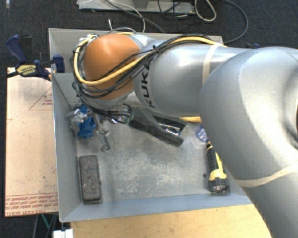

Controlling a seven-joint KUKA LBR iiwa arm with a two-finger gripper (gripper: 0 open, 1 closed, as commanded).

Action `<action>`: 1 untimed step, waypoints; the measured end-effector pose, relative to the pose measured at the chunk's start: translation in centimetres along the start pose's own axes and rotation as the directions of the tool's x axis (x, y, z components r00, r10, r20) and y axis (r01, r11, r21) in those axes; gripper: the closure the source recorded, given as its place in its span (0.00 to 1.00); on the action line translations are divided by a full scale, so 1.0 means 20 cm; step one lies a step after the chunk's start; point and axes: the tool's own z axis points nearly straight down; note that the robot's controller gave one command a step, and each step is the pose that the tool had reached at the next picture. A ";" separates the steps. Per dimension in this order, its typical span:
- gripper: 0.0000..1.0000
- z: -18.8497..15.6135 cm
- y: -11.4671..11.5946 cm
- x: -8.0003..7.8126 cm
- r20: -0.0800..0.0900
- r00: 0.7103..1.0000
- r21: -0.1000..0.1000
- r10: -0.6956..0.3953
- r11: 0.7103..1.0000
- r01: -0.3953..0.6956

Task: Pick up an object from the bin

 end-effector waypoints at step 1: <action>0.00 0.14 -0.08 -0.07 0.004 1.000 0.008 0.023 1.000 -0.023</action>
Offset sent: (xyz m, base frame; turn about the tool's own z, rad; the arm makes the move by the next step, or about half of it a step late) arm 0.0205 -0.0008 -0.0302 -0.2041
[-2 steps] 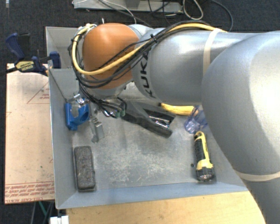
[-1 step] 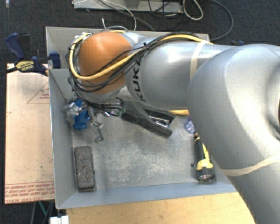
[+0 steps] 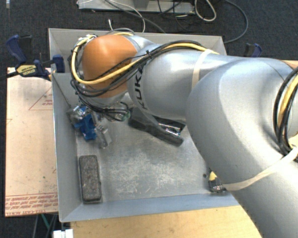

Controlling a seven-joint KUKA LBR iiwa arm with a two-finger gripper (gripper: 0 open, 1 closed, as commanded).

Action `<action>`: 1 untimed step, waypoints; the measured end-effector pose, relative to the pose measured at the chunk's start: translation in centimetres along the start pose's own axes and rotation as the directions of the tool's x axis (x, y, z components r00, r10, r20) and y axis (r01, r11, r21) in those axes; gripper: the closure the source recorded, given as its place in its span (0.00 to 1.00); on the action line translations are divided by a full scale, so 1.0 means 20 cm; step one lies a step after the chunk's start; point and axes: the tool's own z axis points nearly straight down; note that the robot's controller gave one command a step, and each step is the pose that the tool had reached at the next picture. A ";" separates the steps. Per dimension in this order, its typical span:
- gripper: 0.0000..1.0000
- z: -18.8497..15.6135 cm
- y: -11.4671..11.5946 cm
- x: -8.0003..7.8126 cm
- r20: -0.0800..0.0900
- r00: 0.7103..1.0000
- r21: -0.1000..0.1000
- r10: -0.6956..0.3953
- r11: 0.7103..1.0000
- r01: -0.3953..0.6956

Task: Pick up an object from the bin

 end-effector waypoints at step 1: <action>1.00 0.00 0.00 0.00 0.011 0.975 -0.004 -0.220 0.975 0.220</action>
Offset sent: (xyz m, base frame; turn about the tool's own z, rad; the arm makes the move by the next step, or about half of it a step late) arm 0.0000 0.0000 0.0000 0.0000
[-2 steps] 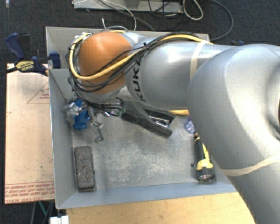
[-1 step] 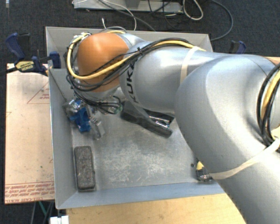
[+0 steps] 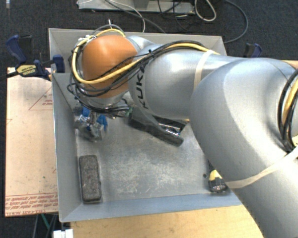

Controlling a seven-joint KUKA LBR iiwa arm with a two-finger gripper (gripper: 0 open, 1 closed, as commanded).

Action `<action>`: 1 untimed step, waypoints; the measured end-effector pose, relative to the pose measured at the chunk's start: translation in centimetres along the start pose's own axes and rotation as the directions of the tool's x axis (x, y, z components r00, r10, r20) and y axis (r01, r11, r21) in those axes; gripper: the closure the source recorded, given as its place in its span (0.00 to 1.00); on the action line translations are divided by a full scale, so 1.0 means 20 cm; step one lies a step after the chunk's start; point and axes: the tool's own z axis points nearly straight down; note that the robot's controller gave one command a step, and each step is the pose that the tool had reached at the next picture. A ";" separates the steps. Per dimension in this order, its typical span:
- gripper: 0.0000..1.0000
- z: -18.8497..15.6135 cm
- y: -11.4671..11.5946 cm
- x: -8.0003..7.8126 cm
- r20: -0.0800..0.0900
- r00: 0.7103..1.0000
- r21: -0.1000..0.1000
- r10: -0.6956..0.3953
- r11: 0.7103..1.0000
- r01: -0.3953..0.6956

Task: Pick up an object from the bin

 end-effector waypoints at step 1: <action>1.00 0.00 0.00 0.00 0.000 1.000 0.000 0.000 1.000 0.000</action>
Offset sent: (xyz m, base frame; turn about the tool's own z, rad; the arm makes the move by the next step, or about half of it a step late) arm -0.0002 0.0001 0.0151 -0.0001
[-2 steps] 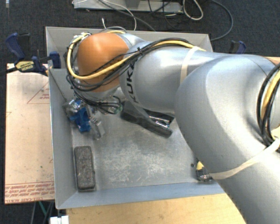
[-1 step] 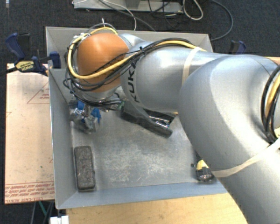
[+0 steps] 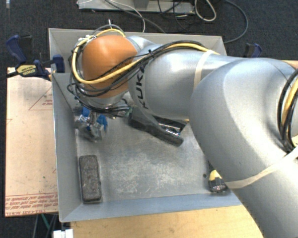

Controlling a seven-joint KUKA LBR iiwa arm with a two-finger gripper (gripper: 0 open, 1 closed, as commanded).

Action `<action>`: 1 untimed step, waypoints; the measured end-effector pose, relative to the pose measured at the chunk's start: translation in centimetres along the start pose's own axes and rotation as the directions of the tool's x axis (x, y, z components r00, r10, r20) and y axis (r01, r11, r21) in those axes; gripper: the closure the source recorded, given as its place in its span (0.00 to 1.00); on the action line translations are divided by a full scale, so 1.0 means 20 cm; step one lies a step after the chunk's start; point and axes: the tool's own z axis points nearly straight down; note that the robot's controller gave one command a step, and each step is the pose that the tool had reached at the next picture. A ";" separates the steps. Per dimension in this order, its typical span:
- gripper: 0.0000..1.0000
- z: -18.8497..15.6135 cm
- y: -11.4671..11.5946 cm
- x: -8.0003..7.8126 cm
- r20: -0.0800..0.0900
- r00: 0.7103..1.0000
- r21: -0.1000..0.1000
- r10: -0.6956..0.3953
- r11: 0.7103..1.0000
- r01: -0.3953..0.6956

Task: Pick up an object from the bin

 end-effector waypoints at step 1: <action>1.00 -0.03 0.00 0.00 0.002 1.000 -0.001 0.001 1.000 -0.001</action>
Offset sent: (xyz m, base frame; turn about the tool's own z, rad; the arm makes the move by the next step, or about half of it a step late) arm -0.0002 0.0001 0.0166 0.0006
